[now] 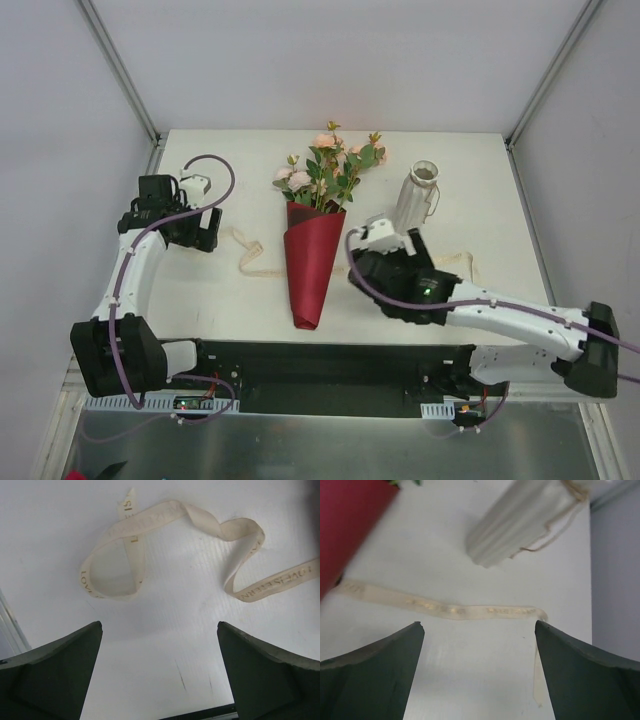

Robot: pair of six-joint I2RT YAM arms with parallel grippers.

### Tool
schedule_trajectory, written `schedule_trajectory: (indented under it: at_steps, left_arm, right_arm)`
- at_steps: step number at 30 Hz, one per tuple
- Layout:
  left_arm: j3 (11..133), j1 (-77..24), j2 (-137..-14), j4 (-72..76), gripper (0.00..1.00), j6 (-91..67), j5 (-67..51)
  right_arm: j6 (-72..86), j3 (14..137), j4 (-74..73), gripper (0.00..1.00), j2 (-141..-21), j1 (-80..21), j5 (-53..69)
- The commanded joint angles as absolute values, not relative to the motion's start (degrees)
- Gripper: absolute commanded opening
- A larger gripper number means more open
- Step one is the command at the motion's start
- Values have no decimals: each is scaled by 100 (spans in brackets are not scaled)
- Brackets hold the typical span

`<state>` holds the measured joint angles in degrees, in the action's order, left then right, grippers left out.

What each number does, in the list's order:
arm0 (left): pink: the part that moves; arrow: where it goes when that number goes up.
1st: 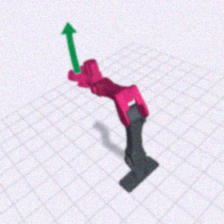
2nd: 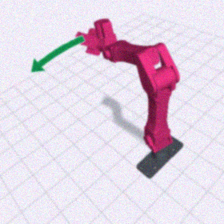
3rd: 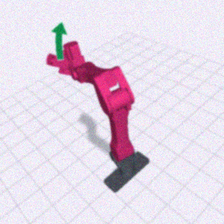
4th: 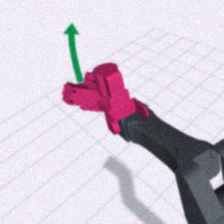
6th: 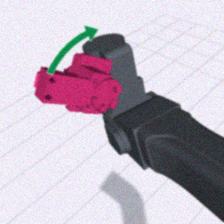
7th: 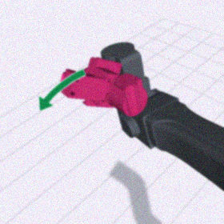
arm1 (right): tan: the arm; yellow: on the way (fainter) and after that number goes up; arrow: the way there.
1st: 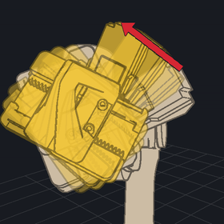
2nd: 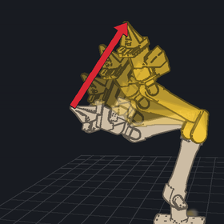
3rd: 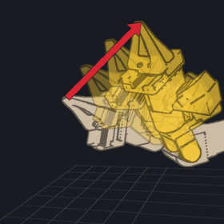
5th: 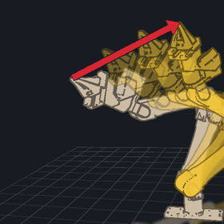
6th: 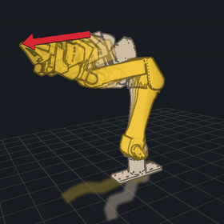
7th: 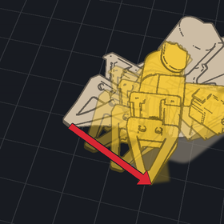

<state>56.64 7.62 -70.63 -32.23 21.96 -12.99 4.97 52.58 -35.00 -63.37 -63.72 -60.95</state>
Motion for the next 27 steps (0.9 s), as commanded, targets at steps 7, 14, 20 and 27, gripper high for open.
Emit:
schedule_trajectory:
  at_steps: [7,14,20,27]
  left_arm:
    - [6030,791,-7013,-3867,99,1872,-2162]
    - [6012,782,-7014,-3981,99,1758,-1995]
    - [5959,791,-6961,-4008,99,1828,-1934]
    - [5950,782,-6996,-4025,99,1942,-1934]
  right_arm:
    - [-1000,6388,-2270,96,-8559,-8472,-5055]
    - [-1581,6820,-1635,96,-9878,-8543,-4598]
    - [-1749,7031,-1529,96,-10248,-8561,-4342]
    - [-1740,7040,-1617,96,-10275,-8596,-4043]
